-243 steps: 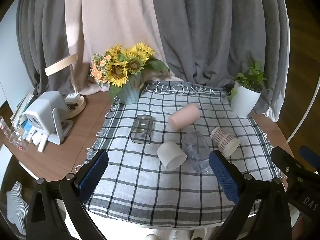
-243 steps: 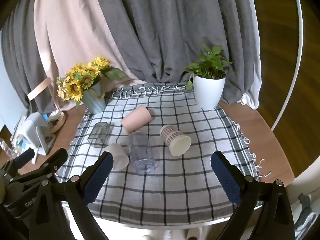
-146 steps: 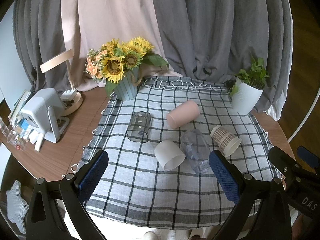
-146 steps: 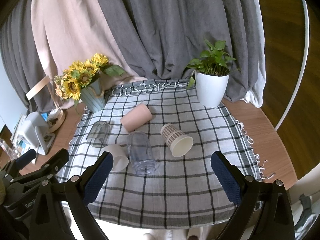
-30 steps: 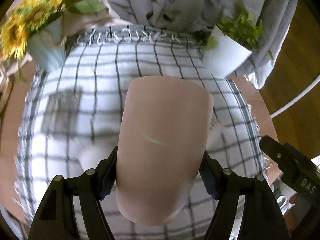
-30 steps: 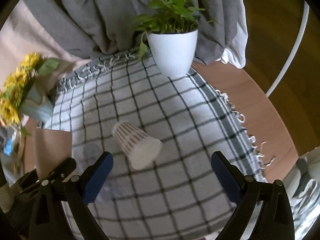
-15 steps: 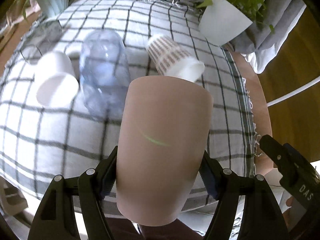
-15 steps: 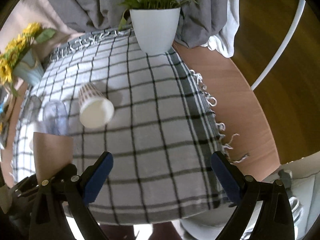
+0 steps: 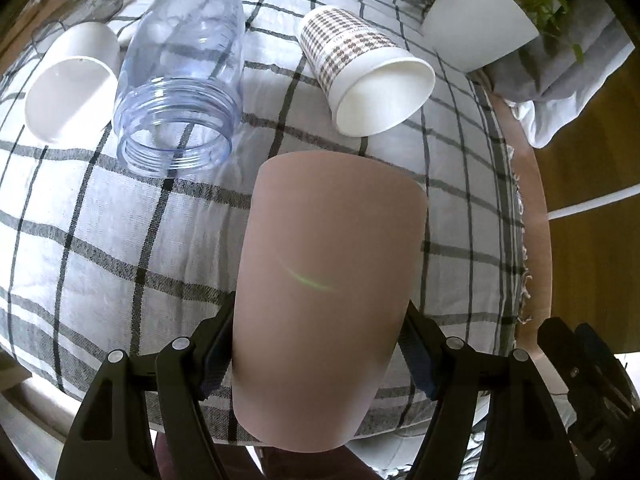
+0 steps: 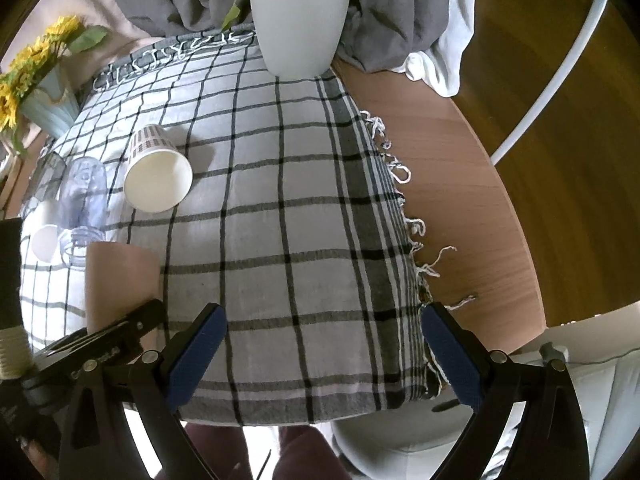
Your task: Flip cup upside down
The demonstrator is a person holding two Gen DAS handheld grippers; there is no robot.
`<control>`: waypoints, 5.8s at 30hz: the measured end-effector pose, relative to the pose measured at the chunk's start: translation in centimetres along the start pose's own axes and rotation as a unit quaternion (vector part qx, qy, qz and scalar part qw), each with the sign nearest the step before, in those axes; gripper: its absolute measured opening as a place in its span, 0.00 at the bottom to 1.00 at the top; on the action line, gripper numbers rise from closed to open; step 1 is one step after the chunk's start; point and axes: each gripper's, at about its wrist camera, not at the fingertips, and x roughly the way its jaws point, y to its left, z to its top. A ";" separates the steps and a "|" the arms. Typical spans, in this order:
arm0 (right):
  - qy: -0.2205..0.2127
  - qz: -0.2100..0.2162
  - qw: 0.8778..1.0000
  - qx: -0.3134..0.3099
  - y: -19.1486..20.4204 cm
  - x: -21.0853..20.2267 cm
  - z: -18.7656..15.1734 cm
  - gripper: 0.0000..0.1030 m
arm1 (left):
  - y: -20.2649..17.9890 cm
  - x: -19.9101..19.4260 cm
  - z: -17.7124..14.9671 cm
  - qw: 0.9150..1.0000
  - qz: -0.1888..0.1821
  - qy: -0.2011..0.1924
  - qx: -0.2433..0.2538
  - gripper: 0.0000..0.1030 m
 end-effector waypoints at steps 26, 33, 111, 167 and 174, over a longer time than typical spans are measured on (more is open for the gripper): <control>-0.027 0.040 0.998 0.036 1.4 -3.9 -0.2 0.96 | 0.1 -6.7 0.7 0.995 0.047 -0.051 0.076 0.93; -0.012 0.078 0.996 0.038 3.8 -3.7 -0.6 0.96 | 1.9 -10.0 0.7 0.984 0.107 -0.101 0.098 0.96; 0.023 0.104 0.994 0.034 11.0 -1.6 0.4 0.60 | 7.1 -10.3 3.2 0.972 0.133 -0.107 0.162 0.96; -0.135 0.105 0.985 0.003 9.8 -11.3 -1.2 0.81 | 6.0 -18.2 -1.3 0.953 0.170 -0.225 0.115 1.00; -0.147 0.110 0.983 0.004 9.2 -12.4 -2.9 0.82 | 5.7 -19.4 -3.2 0.947 0.173 -0.243 0.118 1.00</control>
